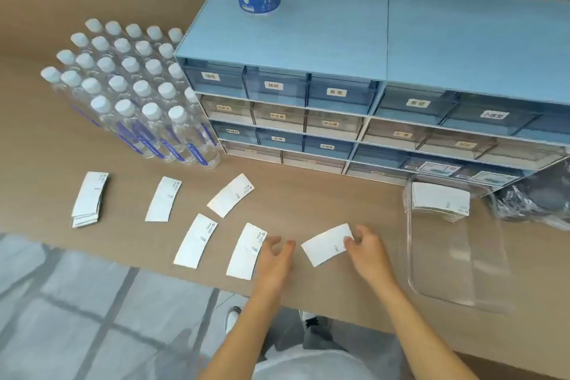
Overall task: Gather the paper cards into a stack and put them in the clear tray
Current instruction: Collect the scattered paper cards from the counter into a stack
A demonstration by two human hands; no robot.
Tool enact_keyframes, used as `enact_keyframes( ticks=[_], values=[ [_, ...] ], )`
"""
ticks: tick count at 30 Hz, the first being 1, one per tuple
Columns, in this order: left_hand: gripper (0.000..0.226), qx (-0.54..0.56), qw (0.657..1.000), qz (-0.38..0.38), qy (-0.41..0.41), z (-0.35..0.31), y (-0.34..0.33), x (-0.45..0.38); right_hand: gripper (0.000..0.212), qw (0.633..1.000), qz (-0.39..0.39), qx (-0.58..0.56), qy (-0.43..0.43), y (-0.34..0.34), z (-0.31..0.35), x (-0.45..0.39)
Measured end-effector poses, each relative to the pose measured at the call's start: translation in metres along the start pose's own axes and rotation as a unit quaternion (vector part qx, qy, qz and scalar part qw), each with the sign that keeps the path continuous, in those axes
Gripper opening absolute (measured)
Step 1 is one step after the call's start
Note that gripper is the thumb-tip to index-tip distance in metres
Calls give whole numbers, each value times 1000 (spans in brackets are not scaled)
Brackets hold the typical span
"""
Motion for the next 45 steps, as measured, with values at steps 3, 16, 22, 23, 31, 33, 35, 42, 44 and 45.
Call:
enact_keyframes(
  ticks=[3, 16, 22, 23, 31, 33, 35, 42, 44, 45],
  values=[
    [45, 18, 999, -33, 16, 2, -14, 3, 38, 999, 9, 34, -4, 1, -3, -10],
    [25, 37, 994, -87, 55, 18, -49, 9, 19, 997, 19, 77, 13, -9, -5, -16],
    [15, 38, 992, -121, 15, 19, -30, 15, 13, 998, 45, 7, 43, -18, 15, -5],
    [13, 45, 991, -129, 10, 20, -23, 16, 13, 997, 48, -1, 52, -21, 21, -1],
    [11, 93, 973, -211, -31, 19, 56, 23, 19, 984, 90, -7, 152, -67, 89, 31],
    [6, 111, 966, -232, -26, 18, 78, 26, 21, 980, 104, 1, 171, -82, 107, 39],
    [10, 138, 958, -251, -25, 18, 101, 28, 23, 976, 117, 7, 184, -98, 124, 49],
    [15, 204, 935, -289, -23, 27, 152, 29, 24, 964, 143, 48, 219, -143, 161, 70],
    [10, 214, 929, -300, -21, 30, 157, 30, 26, 961, 149, 62, 226, -149, 166, 72],
    [7, 221, 927, -304, -19, 31, 158, 30, 26, 959, 151, 68, 229, -152, 168, 72]
  ],
)
Point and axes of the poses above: each hand's wrist, its own x-axis away from the middle knuckle, its own y-axis out of the back of the hand, z = x × y, the point moved 2 cm from there along -x, towards the middle knuckle, and after that the axes turned 3 degrees about -y, right-handed, at the moved point
